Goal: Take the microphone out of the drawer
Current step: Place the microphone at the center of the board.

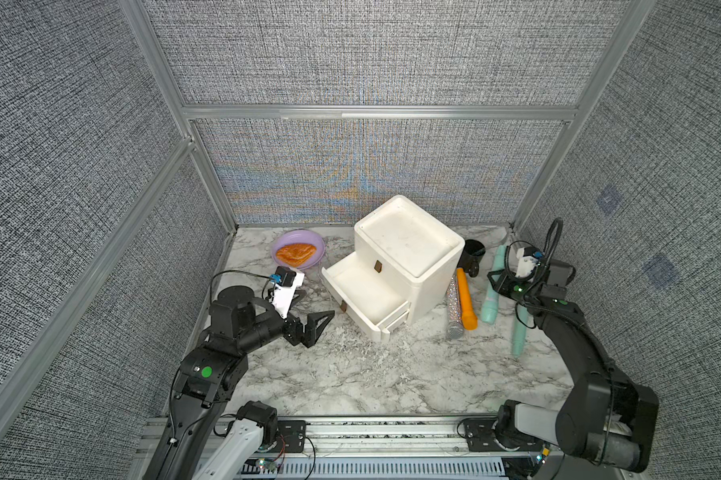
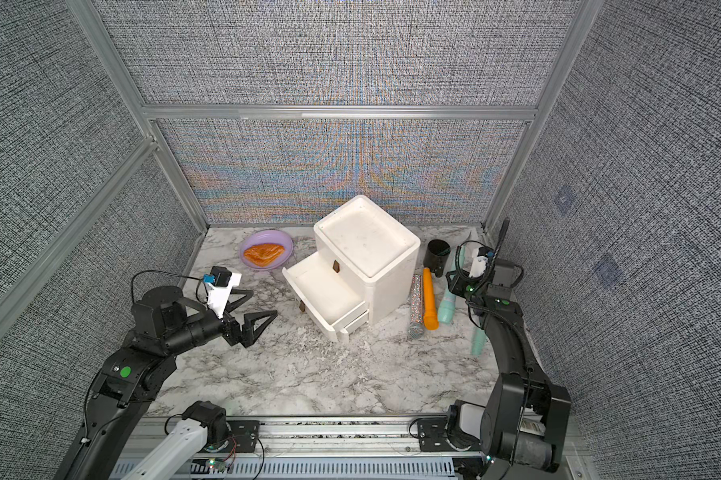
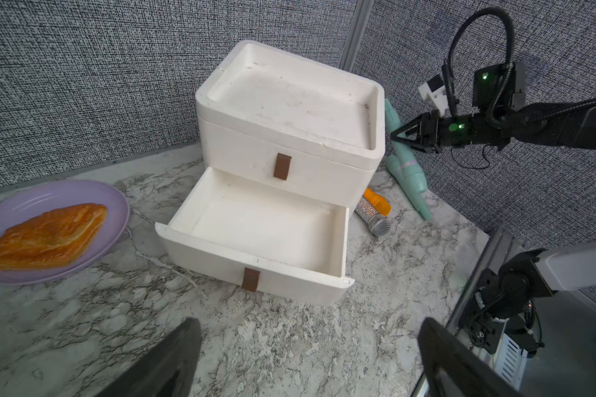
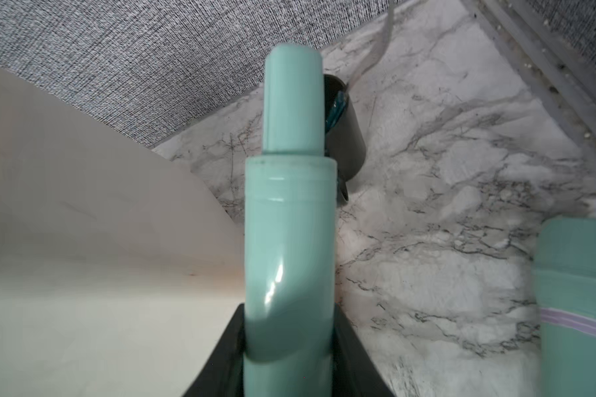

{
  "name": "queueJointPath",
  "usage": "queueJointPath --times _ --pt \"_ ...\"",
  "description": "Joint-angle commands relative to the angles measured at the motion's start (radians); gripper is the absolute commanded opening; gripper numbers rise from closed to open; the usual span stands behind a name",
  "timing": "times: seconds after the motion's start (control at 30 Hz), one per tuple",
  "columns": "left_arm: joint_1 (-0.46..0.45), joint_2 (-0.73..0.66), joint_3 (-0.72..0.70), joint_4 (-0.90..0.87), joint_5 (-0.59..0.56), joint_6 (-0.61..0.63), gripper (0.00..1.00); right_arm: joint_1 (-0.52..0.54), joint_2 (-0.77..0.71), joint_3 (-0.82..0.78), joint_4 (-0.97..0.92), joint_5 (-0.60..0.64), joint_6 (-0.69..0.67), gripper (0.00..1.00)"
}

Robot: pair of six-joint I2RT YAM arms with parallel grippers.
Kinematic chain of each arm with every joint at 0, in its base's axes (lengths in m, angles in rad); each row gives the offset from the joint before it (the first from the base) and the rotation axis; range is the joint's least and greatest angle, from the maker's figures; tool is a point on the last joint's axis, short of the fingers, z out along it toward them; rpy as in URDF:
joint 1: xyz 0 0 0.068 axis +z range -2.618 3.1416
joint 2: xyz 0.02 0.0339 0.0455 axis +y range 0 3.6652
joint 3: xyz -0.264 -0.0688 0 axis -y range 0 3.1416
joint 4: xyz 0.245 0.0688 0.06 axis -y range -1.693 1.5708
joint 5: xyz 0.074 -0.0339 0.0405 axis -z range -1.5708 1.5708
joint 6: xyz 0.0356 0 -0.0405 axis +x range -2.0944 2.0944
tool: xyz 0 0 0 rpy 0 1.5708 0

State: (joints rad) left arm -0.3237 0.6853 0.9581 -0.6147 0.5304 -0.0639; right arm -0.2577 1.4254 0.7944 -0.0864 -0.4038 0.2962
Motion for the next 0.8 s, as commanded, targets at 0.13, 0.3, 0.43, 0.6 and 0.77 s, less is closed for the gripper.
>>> queueJointPath --times 0.13,0.3,0.43,0.6,0.77 --pt "0.002 0.007 0.002 0.028 0.015 0.003 1.00 -0.025 0.066 -0.097 0.157 0.068 0.046 0.00" --pt "0.002 0.005 -0.002 0.032 0.015 0.001 1.00 -0.026 0.122 -0.151 0.213 0.055 0.045 0.00" --pt "0.001 0.013 0.004 0.030 0.023 0.001 1.00 -0.027 0.189 -0.145 0.230 0.048 0.029 0.00" --pt "0.001 0.013 0.002 0.030 0.026 -0.002 1.00 -0.020 0.291 -0.085 0.218 -0.013 0.005 0.00" --pt "0.001 0.002 -0.001 0.029 0.025 -0.001 1.00 0.000 0.339 -0.043 0.181 -0.021 -0.011 0.00"
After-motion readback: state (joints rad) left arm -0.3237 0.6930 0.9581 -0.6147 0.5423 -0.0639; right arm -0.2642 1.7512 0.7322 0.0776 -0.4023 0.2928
